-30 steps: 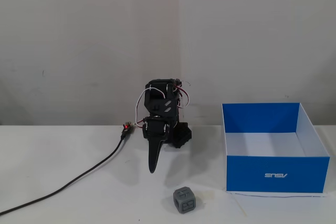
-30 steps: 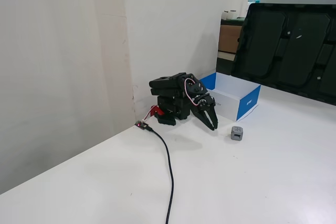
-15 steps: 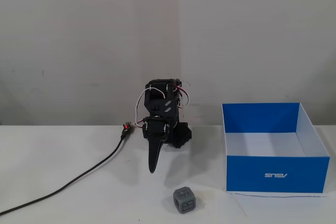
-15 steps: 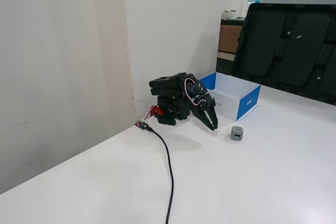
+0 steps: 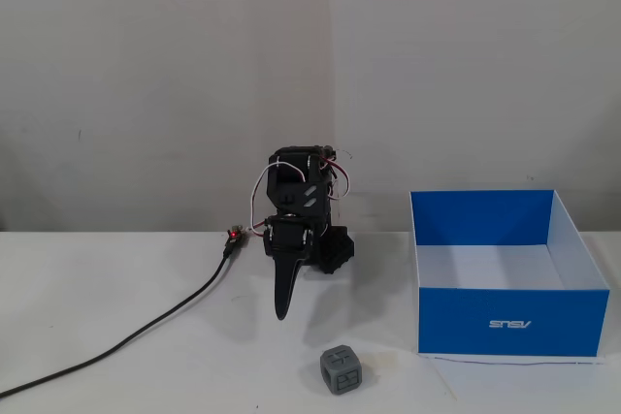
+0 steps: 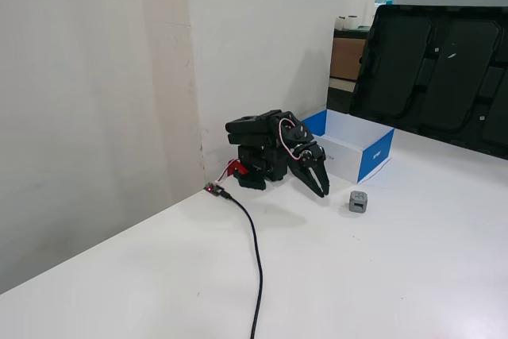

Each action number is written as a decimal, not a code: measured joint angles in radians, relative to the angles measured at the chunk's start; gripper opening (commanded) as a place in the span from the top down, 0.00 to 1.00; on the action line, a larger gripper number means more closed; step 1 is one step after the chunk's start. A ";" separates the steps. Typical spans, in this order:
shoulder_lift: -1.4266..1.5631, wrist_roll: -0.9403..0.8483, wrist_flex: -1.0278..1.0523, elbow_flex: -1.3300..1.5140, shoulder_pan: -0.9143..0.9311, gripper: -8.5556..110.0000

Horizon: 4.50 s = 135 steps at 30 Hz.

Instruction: Pick the gray block and keep it in the box.

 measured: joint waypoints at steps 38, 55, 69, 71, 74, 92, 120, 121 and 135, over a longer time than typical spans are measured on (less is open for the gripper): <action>-0.086 -0.009 -0.064 -0.046 -0.186 0.93; -0.879 -0.052 -0.152 -0.485 -0.261 0.89; -1.299 -0.153 -0.198 -0.696 -0.319 0.74; -1.348 -0.158 -0.198 -0.723 -0.322 0.73; -1.425 -0.161 -0.198 -0.764 -0.314 0.73; -1.680 -0.161 -0.225 -0.871 -0.310 0.76; -1.683 -0.147 0.077 -1.241 -0.387 0.90; -1.663 -0.144 0.107 -1.270 -0.413 0.90; -1.440 0.005 0.250 -1.350 -1.012 0.90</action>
